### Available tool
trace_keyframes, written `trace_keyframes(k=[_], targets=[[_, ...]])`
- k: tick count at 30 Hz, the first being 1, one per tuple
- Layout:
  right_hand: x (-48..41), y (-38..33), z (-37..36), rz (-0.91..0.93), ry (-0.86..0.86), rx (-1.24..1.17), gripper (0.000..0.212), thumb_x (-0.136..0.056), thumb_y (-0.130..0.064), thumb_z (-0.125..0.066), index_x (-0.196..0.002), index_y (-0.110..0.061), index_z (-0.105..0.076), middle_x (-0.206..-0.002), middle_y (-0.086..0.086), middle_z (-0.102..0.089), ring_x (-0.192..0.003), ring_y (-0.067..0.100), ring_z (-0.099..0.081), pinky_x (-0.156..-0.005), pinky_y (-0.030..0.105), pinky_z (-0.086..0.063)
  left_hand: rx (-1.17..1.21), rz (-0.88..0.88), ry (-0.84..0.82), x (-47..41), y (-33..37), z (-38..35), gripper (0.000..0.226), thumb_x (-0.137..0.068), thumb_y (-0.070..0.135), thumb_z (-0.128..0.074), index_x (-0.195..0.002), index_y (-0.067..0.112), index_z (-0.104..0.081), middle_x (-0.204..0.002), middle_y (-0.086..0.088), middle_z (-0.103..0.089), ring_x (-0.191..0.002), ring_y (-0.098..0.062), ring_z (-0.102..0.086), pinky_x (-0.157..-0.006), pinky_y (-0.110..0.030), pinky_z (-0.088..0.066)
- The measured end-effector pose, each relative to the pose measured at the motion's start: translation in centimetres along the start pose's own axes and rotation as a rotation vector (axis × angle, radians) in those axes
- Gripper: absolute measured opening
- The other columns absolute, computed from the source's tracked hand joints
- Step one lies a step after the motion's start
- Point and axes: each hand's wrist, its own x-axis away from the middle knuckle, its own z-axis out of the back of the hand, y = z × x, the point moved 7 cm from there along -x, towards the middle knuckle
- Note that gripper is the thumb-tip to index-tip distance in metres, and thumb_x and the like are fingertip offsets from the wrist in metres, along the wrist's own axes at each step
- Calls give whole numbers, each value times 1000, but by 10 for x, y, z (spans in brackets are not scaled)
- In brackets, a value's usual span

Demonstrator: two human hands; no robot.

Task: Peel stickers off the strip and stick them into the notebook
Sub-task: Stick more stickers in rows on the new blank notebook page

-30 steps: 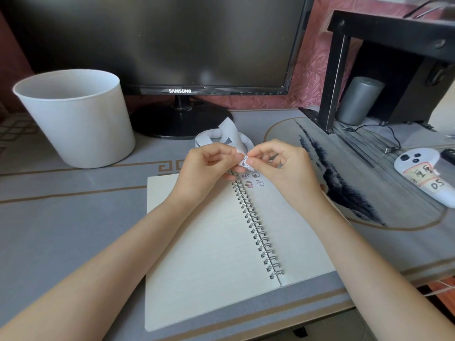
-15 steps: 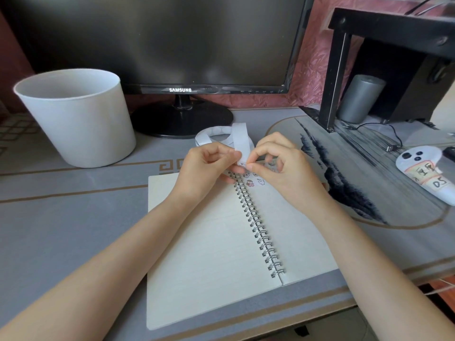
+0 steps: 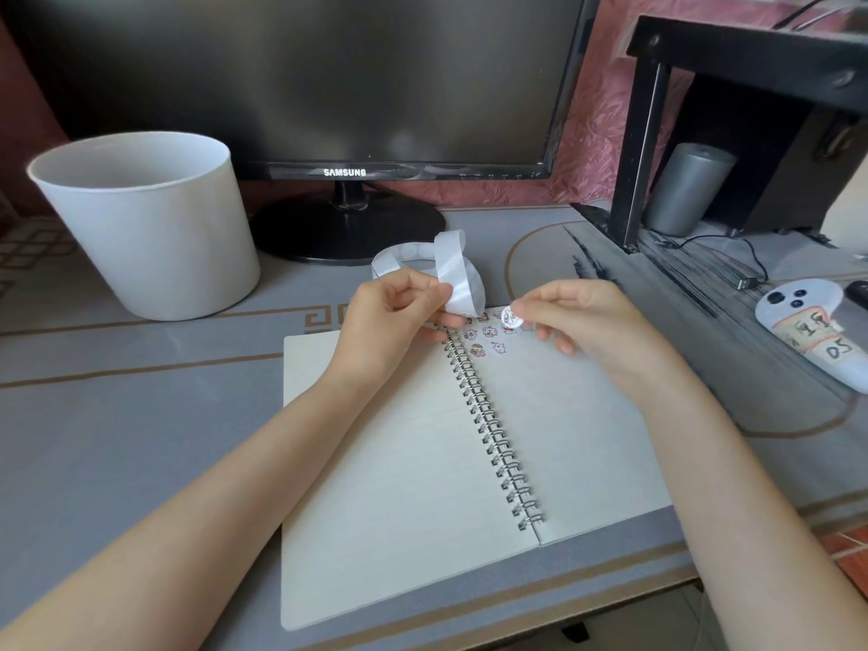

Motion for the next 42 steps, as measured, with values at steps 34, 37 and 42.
trace_keyframes(k=[34, 37, 42], targets=[[-9, 22, -1, -88, 30, 197, 5, -77, -16, -75, -75, -15, -70, -64, -3, -66, -51, 6, -47, -53, 19, -36, -33, 3, 7, 0, -1, 1, 12, -92, 12, -59, -81, 8, -60, -75, -7, -72, -75, -20, -72, -69, -29, -58], [-9, 22, -1, -86, 34, 201, 5, -77, -15, -75, -75, -15, -70, -67, -1, -67, -54, 7, -48, -57, 22, -39, -31, 4, 5, 0, -1, 1, 12, -92, 12, -59, -82, 8, -61, -75, -7, -72, -76, -21, -73, -69, -29, -58], [-11, 24, 0, -67, 71, 264, 9, -73, -18, -77, -69, -18, -69, -67, 0, -67, -56, 11, -51, -62, 27, -41, -31, 13, 6, 0, -2, 1, 11, -93, 12, -59, -84, 6, -60, -83, -17, -72, -77, -21, -72, -71, -29, -58]])
